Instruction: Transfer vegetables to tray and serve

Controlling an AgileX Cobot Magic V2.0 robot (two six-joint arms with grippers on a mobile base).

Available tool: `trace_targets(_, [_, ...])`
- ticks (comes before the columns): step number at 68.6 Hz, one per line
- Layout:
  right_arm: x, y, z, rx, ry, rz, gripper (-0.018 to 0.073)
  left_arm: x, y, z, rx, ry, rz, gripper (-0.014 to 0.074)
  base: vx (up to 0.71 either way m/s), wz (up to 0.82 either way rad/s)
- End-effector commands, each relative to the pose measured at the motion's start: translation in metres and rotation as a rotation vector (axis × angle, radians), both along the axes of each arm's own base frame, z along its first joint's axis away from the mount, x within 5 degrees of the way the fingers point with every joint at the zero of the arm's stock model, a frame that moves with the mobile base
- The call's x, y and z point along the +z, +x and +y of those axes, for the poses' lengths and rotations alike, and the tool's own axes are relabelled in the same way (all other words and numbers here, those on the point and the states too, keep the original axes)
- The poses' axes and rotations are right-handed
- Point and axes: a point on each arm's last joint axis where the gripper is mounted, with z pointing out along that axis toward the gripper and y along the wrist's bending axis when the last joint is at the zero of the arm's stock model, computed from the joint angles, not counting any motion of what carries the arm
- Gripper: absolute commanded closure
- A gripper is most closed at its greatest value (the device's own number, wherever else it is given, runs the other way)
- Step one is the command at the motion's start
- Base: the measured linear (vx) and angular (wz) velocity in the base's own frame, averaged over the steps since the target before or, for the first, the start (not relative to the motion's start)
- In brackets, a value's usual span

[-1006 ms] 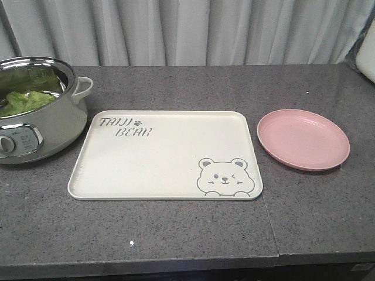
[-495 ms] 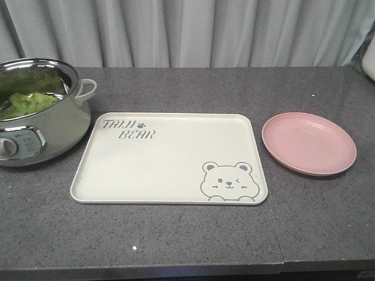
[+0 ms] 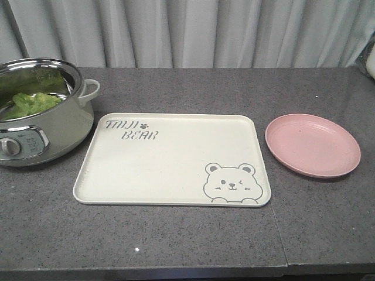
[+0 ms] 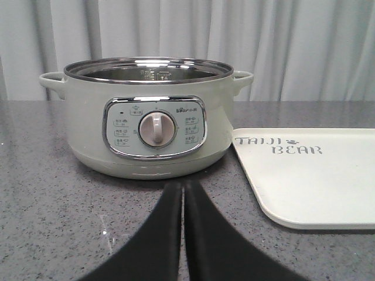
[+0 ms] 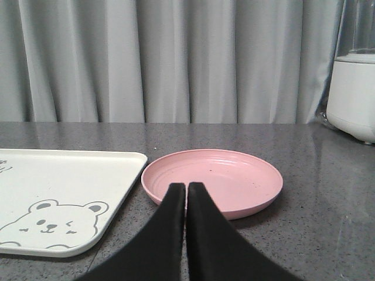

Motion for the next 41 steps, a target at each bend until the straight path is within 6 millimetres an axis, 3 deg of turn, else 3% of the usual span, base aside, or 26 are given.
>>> trace_targets(1, [0.0022, -0.0003, -0.0004, -0.006, -0.001, -0.067, 0.0561, -0.0014, -0.0001, -0.0001, -0.001, -0.010, -0.060, 0.0602, 0.01, 0.03])
trace_targets(41, [0.0022, -0.0003, -0.0004, -0.006, -0.001, -0.067, 0.0561, -0.0014, -0.0001, -0.0001, -0.001, -0.010, -0.060, 0.0602, 0.00, 0.00])
